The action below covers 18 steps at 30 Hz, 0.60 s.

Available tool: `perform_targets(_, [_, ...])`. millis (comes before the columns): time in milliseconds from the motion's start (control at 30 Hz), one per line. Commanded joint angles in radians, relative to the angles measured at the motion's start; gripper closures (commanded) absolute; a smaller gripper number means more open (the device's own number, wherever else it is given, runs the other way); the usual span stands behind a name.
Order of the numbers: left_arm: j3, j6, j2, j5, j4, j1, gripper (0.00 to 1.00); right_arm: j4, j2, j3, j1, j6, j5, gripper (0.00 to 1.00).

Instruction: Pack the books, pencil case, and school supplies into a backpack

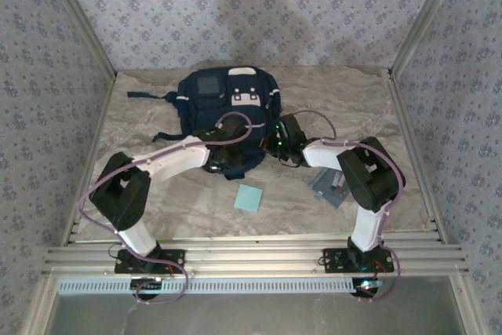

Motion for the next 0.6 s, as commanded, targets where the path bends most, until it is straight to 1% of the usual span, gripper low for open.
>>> perform_targets(0, [-0.03, 0.085, -0.086, -0.019, -0.091, 0.059, 1.0, -0.073, -0.055, -0.005, -0.071, -0.122, 0.078, 1.0])
perform_targets(200, [-0.049, 0.139, -0.105, -0.026, -0.093, 0.127, 1.0, -0.179, -0.071, 0.038, -0.168, -0.254, 0.071, 1.0])
perform_targets(433, [-0.068, 0.161, -0.134, -0.019, -0.144, 0.137, 1.0, -0.247, -0.035, 0.133, -0.297, -0.349, 0.074, 1.0])
perform_targets(500, [-0.076, 0.155, -0.142, 0.001, -0.144, 0.137, 1.0, -0.258, -0.01, 0.183, -0.319, -0.365, 0.078, 1.0])
perform_targets(567, [-0.083, 0.135, -0.144, 0.057, -0.12, 0.135, 1.0, -0.277, 0.023, 0.244, -0.334, -0.364, 0.046, 1.0])
